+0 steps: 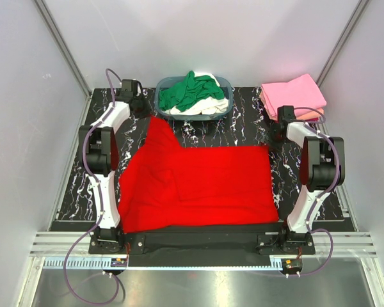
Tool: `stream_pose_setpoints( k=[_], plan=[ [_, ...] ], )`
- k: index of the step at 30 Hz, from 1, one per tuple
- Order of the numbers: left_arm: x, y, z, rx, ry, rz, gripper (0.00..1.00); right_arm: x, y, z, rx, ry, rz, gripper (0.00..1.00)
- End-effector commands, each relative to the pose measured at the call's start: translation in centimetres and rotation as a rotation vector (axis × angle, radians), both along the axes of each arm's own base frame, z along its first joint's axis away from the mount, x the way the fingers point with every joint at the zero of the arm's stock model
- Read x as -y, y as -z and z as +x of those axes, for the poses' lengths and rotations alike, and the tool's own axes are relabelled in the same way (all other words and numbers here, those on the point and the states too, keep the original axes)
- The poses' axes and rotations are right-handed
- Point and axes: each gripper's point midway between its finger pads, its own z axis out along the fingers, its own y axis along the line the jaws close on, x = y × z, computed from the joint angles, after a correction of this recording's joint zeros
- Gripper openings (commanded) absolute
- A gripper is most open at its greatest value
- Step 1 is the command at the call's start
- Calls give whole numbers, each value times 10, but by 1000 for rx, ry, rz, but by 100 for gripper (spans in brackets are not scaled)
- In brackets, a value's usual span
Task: Fold and stack the t-shirts
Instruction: Fold the tshirt
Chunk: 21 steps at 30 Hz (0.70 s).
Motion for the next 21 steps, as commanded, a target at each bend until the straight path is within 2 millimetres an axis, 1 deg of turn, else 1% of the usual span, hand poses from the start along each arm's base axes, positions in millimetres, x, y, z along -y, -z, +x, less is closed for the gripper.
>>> stream_pose_setpoints(
  k=[1, 4, 5, 6, 7, 9, 10, 12, 13, 16, 17, 18, 19, 20, 21],
  plan=[
    [3, -49, 5, 116, 24, 1, 0, 10, 13, 3, -19, 15, -16, 39],
    [3, -55, 3, 121, 29, 1, 0, 11, 13, 5, -15, 13, -17, 18],
    [4, -59, 1, 125, 32, 0, 0, 11, 12, 6, -14, 11, -16, 4],
    [3, -61, 0, 128, 34, 4, 0, 11, 12, 6, -17, 11, -13, 0],
    [3, -67, -2, 135, 37, 4, 0, 11, 9, 8, -11, 11, -12, 0],
    [4, -73, -5, 143, 44, 4, 0, 10, 3, 10, 4, 9, -5, 0],
    [3, -80, -8, 150, 45, 7, 0, 10, 2, 10, 5, 4, -6, 0],
    [3, -86, -13, 152, 52, 6, 0, 13, -5, 11, 10, 7, -19, 0],
    [3, -98, -17, 168, 52, 9, 0, 14, -8, 13, 17, 4, -20, 0],
    [1, -113, -22, 196, 55, 21, 0, 17, -20, 19, 39, 13, -19, 0],
    [0, -124, -19, 218, 61, 29, 0, 17, -20, 21, 37, 14, -16, 0],
    [-1, -126, -21, 204, 62, 35, 0, 18, -27, 27, 48, 12, -16, 0],
    [-1, -124, -17, 197, 64, 39, 0, 18, -30, 30, 53, 11, -15, 0],
    [-1, -138, -11, 225, 64, 42, 0, 18, -31, 33, 53, 11, -15, 0],
    [0, -140, -9, 226, 68, 44, 0, 19, -33, 39, 56, 14, -17, 0]
  ],
)
